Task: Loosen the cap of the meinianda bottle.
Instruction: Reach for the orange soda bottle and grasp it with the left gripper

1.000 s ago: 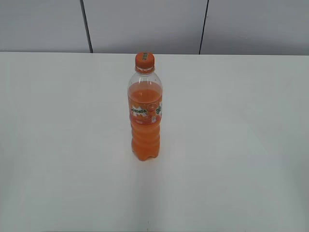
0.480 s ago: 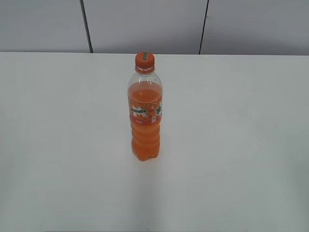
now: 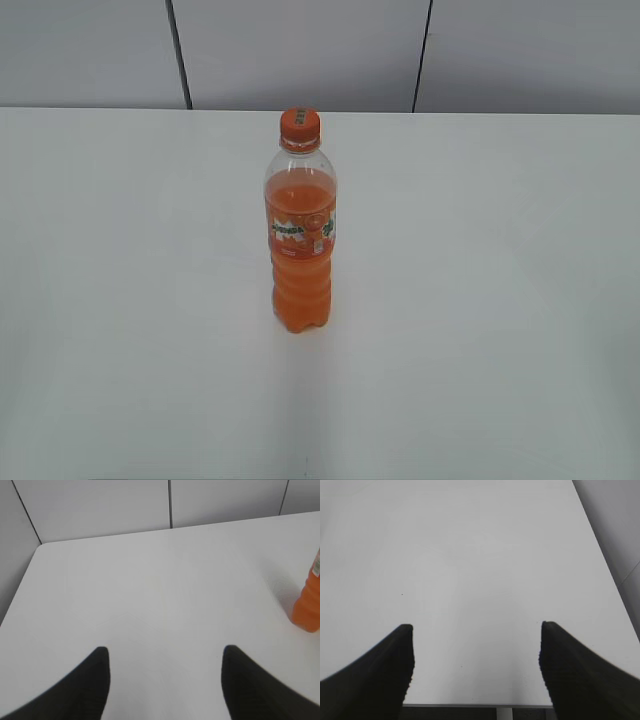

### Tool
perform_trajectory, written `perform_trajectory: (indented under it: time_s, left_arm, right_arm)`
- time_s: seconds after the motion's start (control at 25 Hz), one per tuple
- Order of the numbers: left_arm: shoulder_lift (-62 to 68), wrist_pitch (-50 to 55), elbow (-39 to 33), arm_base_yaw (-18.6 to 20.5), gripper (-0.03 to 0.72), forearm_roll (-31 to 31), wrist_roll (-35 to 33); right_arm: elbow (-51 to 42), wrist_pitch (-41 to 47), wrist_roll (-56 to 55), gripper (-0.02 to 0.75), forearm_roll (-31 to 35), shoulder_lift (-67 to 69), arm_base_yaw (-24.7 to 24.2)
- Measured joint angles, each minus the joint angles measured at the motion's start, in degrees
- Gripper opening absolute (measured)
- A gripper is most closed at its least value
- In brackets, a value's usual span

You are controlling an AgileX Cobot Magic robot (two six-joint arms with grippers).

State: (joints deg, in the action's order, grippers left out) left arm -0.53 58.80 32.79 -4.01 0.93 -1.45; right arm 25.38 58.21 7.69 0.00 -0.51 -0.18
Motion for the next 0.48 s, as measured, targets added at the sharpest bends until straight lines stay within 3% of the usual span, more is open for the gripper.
perform_trajectory:
  time_s: [0.48]
  left_arm:
    - [0.0, -0.37, 0.06, 0.0, 0.436, -0.18, 0.0]
  right_arm:
    - [0.0, 0.0, 0.0, 0.585, 0.0, 0.0, 0.0]
